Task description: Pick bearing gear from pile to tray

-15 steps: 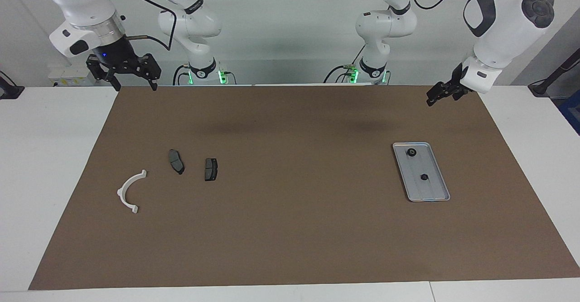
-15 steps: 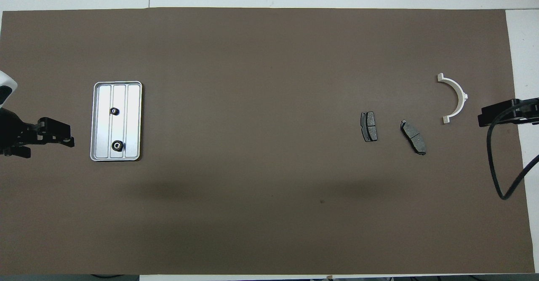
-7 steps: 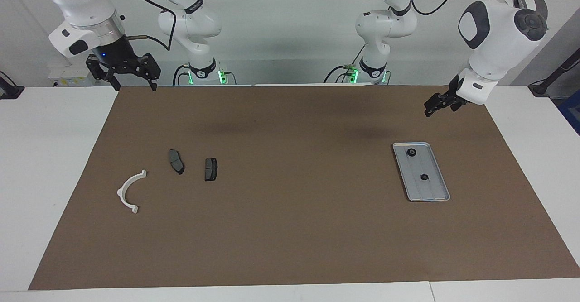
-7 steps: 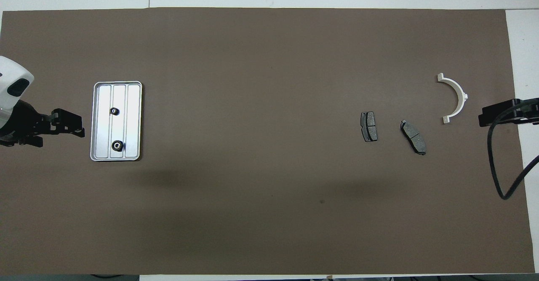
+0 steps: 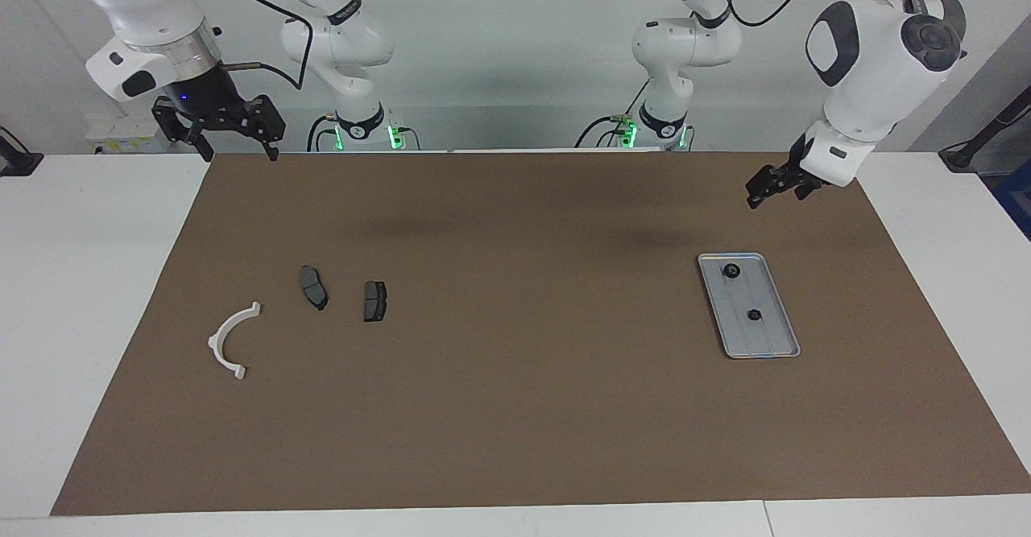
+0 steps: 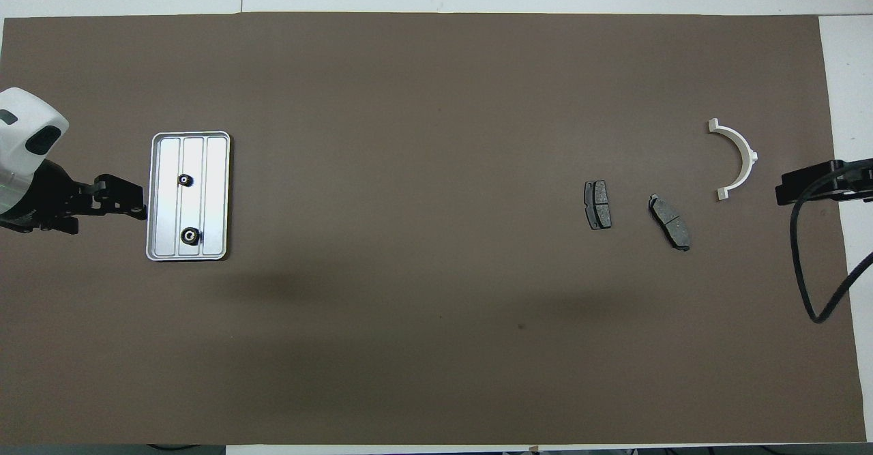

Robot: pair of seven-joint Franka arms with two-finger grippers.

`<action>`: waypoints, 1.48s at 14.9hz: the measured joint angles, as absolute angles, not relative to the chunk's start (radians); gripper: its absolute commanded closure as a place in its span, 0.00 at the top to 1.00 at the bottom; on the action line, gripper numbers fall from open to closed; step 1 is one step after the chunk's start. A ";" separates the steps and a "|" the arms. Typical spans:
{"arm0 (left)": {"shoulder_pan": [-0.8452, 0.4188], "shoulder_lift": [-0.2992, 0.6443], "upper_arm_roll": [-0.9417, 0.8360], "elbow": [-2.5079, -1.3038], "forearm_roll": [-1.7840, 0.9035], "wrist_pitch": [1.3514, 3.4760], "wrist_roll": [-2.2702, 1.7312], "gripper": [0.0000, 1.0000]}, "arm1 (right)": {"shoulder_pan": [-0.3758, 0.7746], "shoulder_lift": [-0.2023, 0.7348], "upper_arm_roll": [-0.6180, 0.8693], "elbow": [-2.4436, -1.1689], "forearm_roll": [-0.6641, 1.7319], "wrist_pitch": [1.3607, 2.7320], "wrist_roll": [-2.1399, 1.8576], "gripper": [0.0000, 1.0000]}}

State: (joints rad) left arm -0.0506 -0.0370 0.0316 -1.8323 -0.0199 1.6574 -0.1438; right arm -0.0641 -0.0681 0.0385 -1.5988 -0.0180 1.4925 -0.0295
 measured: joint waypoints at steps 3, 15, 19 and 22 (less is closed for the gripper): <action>-0.051 -0.038 0.038 -1.827 -0.020 1.665 -0.143 1.00 | -0.065 -0.068 0.038 -1.599 -0.018 1.492 -0.030 1.00; -0.052 -0.039 0.030 -1.764 -0.020 1.651 -0.143 1.00 | -0.067 -0.068 0.038 -1.599 -0.018 1.492 -0.030 1.00; -0.052 -0.039 0.029 -1.762 -0.020 1.648 -0.143 1.00 | -0.067 -0.068 0.038 -1.599 -0.018 1.492 -0.030 1.00; -0.052 -0.039 0.030 -1.760 -0.020 1.632 -0.143 1.00 | -0.067 -0.068 0.038 -1.599 -0.018 1.492 -0.030 1.00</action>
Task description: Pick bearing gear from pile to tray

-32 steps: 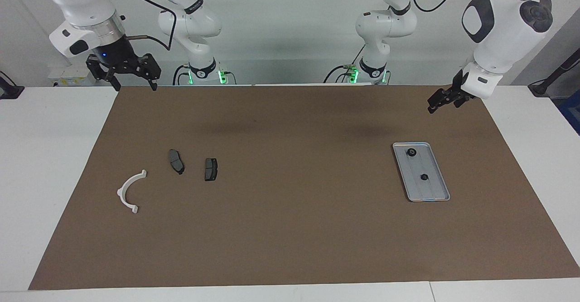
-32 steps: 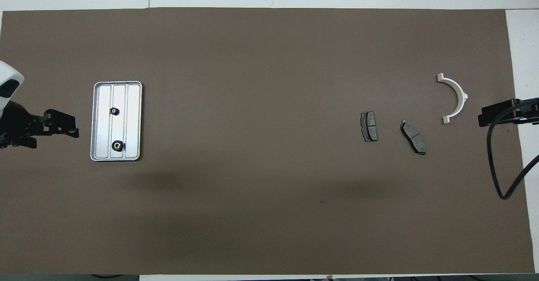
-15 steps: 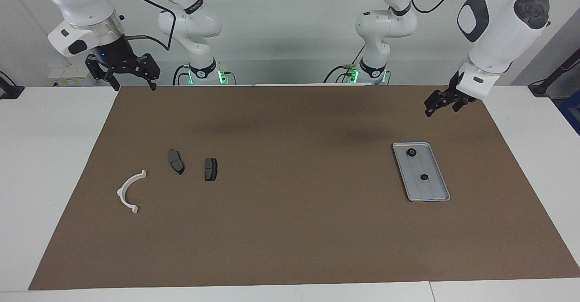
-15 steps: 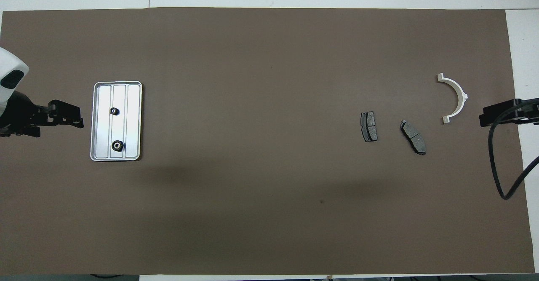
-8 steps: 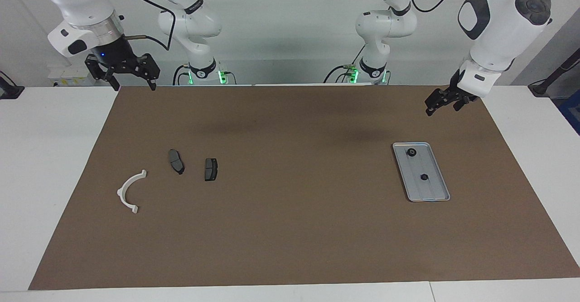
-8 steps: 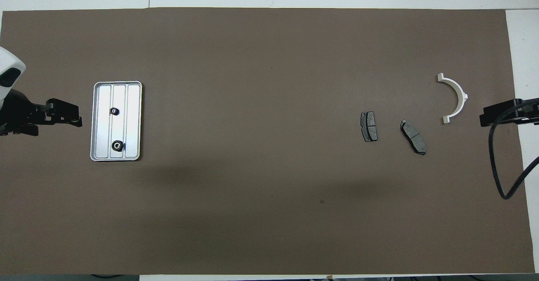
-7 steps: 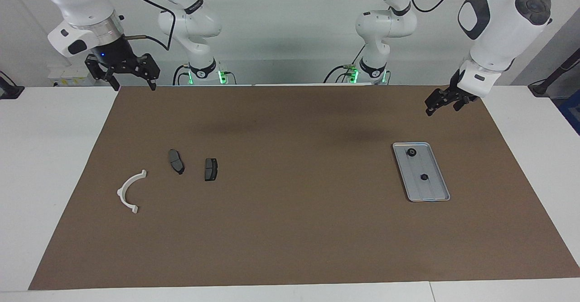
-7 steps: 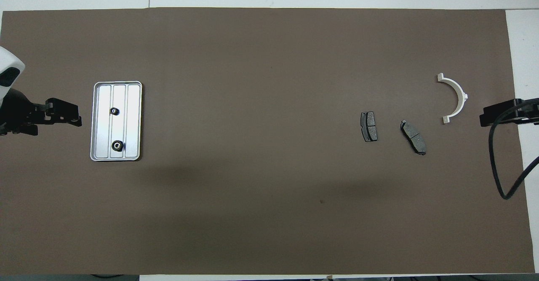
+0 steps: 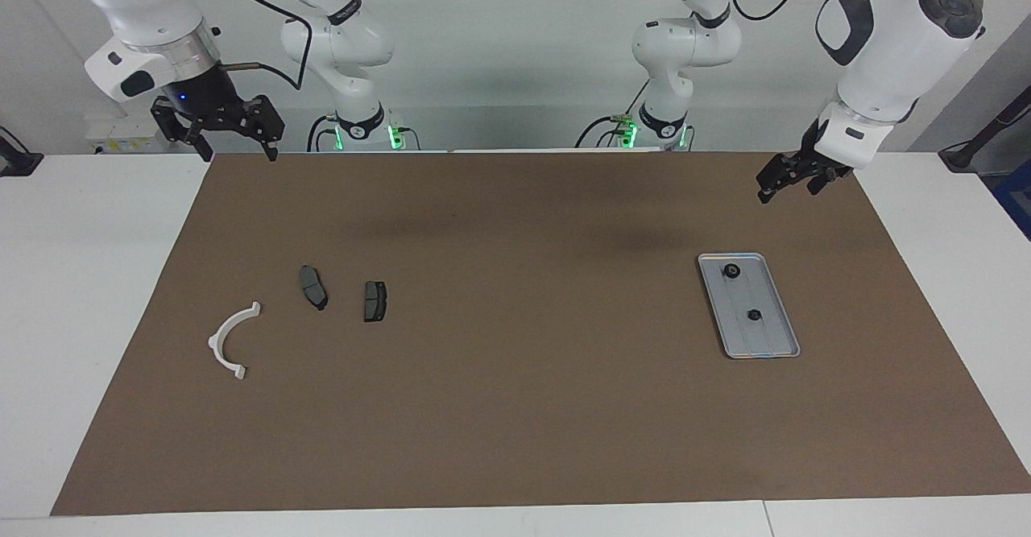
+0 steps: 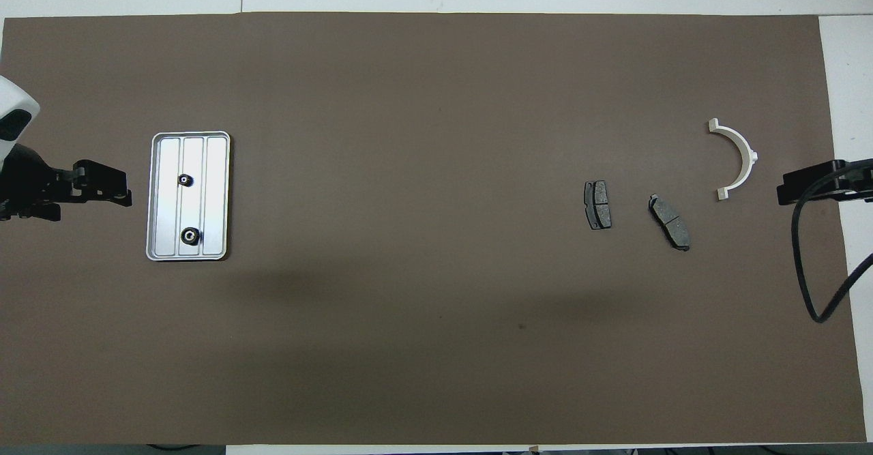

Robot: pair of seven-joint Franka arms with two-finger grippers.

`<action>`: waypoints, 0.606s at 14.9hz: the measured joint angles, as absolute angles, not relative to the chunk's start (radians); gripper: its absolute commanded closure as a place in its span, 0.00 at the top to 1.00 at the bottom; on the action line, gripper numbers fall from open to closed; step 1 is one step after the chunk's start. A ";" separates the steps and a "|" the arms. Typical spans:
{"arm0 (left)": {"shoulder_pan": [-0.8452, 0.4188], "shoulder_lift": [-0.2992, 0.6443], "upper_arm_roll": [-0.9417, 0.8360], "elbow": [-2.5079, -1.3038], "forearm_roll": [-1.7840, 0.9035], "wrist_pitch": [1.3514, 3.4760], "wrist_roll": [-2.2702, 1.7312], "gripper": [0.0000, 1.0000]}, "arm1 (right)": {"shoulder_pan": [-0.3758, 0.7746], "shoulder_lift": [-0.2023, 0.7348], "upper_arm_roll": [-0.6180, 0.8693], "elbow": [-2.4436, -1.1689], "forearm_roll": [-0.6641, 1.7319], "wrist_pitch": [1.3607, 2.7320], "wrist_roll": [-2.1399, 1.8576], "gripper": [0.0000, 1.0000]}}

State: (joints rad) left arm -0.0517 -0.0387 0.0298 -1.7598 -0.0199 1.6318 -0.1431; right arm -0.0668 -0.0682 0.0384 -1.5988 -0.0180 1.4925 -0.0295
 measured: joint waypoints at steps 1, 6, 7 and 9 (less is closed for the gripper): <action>-0.052 -0.039 0.030 -1.755 -0.020 1.623 -0.143 1.00 | -0.067 -0.068 0.038 -1.599 -0.018 1.492 -0.030 1.00; -0.052 -0.044 0.029 -1.697 -0.020 1.570 -0.143 1.00 | -0.067 -0.068 0.038 -1.599 -0.018 1.492 -0.030 1.00; -0.052 -0.044 0.028 -1.695 -0.020 1.570 -0.143 1.00 | -0.067 -0.068 0.038 -1.599 -0.018 1.492 -0.030 1.00; -0.052 -0.044 0.027 -1.695 -0.020 1.571 -0.143 1.00 | -0.067 -0.068 0.038 -1.599 -0.018 1.492 -0.030 1.00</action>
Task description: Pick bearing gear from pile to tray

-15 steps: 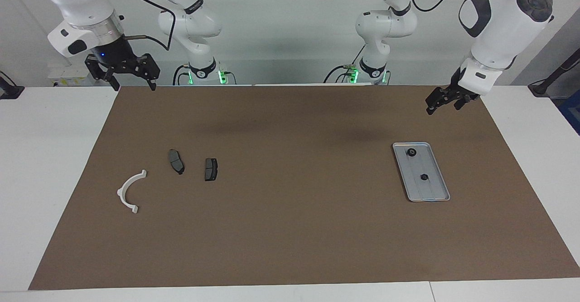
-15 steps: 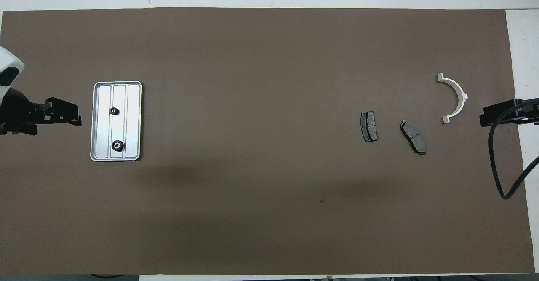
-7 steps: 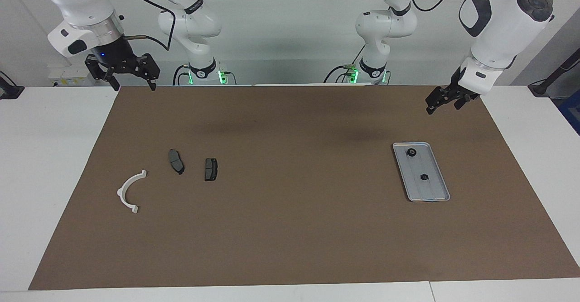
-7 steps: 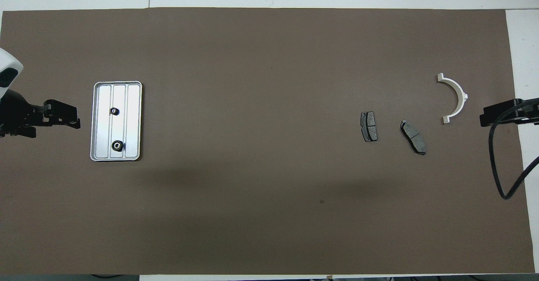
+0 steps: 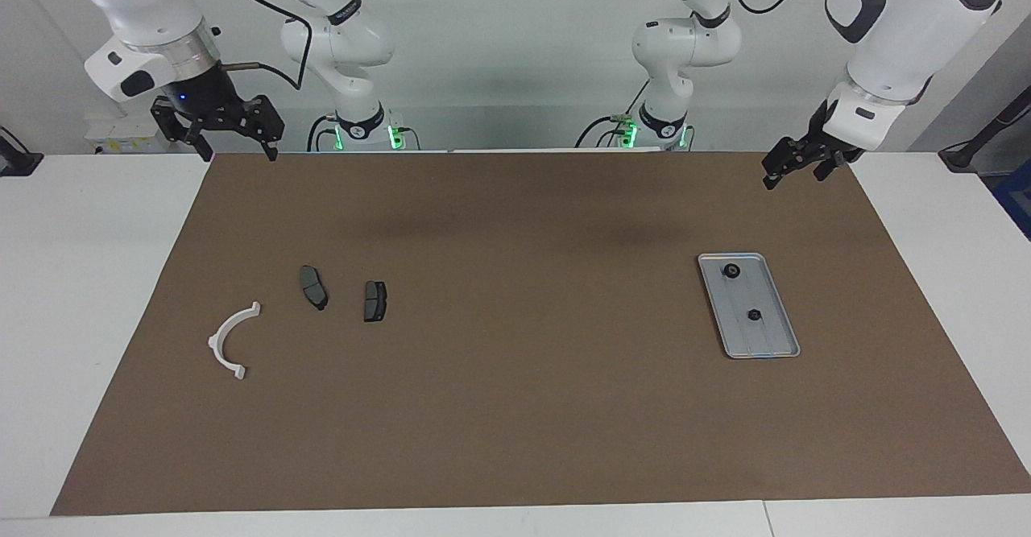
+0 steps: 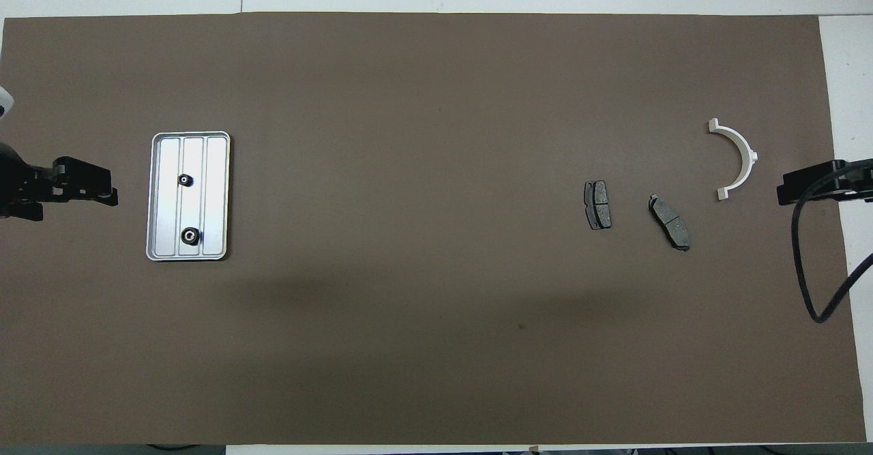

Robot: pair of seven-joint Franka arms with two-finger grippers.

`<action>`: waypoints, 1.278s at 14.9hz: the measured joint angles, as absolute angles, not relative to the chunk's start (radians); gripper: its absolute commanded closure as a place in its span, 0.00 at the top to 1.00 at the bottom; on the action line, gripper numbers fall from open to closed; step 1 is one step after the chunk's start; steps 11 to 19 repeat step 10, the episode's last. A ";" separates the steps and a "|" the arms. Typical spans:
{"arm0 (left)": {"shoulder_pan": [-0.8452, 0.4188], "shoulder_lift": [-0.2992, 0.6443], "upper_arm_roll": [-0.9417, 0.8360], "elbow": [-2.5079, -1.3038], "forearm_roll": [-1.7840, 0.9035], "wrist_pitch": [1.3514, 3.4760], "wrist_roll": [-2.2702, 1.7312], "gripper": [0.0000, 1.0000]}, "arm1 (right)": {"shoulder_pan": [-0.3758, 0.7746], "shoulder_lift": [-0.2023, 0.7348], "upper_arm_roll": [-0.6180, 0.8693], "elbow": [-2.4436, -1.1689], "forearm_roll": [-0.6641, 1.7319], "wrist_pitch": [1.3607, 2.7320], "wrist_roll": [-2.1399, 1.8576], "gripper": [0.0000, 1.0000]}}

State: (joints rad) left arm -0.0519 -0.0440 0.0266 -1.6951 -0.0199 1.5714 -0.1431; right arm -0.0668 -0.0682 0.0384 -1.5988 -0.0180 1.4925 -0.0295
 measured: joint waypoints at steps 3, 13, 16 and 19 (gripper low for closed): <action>-0.052 -0.044 0.023 -1.695 -0.020 1.577 -0.143 1.00 | -0.067 -0.068 0.038 -1.599 -0.018 1.492 -0.030 1.00; -0.053 -0.044 0.022 -1.695 -0.020 1.582 -0.143 1.00 | -0.068 -0.068 0.038 -1.599 -0.018 1.492 -0.030 1.00; -0.053 -0.044 0.022 -1.695 -0.020 1.582 -0.143 1.00 | -0.068 -0.068 0.038 -1.599 -0.018 1.492 -0.030 1.00; -0.053 -0.044 0.022 -1.695 -0.020 1.582 -0.143 1.00 | -0.068 -0.068 0.038 -1.599 -0.018 1.492 -0.030 1.00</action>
